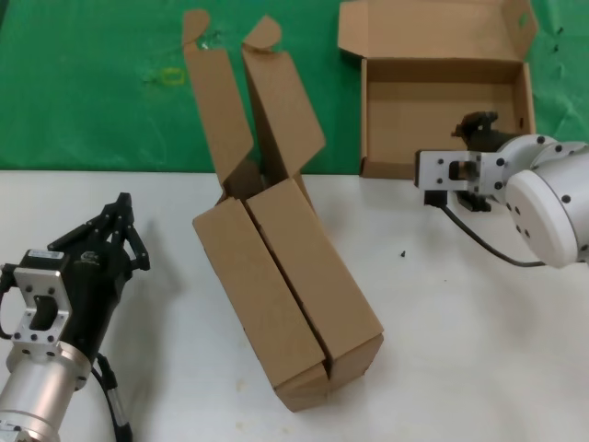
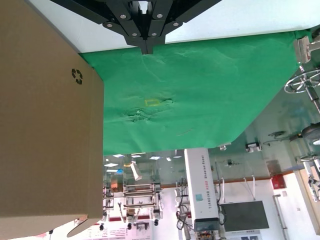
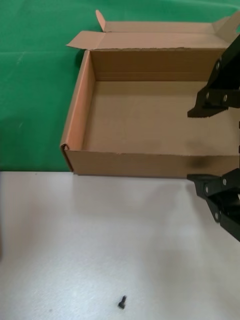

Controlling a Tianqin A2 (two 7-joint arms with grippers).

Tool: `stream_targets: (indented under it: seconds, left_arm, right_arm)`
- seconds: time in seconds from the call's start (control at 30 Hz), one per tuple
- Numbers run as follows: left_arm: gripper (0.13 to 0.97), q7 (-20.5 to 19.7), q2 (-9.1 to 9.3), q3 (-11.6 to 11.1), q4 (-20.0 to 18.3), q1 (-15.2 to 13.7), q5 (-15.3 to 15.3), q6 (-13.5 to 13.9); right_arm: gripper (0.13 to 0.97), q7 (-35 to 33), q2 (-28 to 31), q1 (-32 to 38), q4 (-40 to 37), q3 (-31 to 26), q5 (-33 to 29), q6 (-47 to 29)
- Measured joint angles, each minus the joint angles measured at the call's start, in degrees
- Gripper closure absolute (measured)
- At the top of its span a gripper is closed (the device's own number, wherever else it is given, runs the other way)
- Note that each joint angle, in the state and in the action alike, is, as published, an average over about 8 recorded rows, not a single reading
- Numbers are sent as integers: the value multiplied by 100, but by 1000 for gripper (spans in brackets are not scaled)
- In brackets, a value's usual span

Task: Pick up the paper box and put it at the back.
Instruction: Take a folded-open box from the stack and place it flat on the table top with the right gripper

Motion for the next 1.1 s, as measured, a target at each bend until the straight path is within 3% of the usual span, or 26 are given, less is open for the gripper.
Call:
stream_targets:
  seconds: [0.1,0.37,0.5,0.77,1.1]
  left_arm:
    - [954,0,0,0,0,0,0,0]
    - [954,0,0,0,0,0,0,0]
    - [954,0,0,0,0,0,0,0]
    - [954,0,0,0,0,0,0,0]
    - [954,0,0,0,0,0,0,0]
  right_arm:
    - [718,-54,-1,-2,11,47,-58,26]
    - [504,-189,-3,-45,65,193,-122,85]
    - [504,-271,19,-75,95,263,-162,141]
    - [308,-412,27,-117,92,426,-339,371]
    - [183,-634,-44,-193,24,630,-541,744]
